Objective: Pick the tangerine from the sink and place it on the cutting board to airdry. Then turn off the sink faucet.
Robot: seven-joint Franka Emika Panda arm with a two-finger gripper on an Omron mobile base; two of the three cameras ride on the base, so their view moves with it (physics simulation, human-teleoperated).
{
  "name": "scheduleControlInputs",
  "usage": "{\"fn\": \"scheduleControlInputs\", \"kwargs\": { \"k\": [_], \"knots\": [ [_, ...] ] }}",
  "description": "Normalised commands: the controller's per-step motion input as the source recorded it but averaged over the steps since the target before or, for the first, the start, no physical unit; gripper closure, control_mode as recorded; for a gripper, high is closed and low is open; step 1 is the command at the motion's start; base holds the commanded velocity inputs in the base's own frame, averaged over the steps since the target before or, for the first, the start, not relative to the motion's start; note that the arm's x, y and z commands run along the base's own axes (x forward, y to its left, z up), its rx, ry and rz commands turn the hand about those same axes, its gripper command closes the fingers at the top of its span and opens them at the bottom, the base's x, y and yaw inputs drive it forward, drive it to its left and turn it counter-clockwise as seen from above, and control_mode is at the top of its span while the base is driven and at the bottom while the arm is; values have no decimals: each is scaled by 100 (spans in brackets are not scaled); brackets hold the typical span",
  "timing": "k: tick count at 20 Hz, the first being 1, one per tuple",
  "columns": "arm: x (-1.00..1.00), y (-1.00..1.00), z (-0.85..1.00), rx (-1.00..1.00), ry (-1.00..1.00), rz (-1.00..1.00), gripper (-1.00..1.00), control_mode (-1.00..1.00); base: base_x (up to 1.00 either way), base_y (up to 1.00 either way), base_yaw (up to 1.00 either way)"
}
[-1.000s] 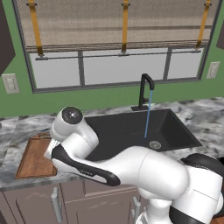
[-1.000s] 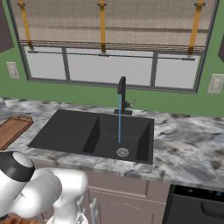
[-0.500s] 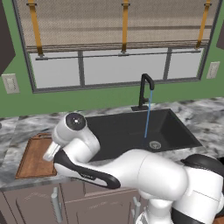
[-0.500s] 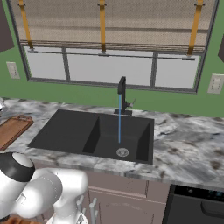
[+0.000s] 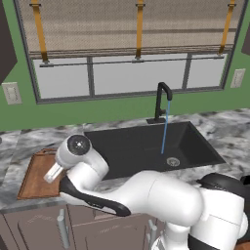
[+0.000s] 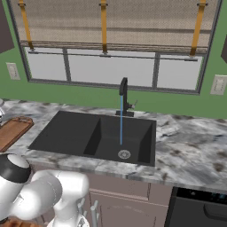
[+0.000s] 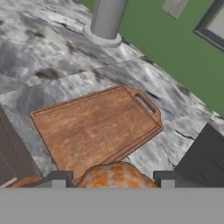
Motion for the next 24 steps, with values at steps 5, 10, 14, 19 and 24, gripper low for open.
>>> {"fn": "scheduleControlInputs", "kwargs": {
  "k": [5, 10, 14, 19, 24],
  "knots": [
    [3, 12, 0, 9, 16, -15, 100, -100, 0, 0, 0],
    [1, 2, -2, 6, 14, -9, 100, -100, 0, 0, 0],
    [0, 0, -14, 0, 5, -5, 100, -100, 0, 0, 0],
    [0, 0, -23, 0, 4, -5, 100, -100, 0, 0, 0],
    [1, 0, -15, 4, 6, -4, 100, -100, 0, 0, 0]
  ]
}}
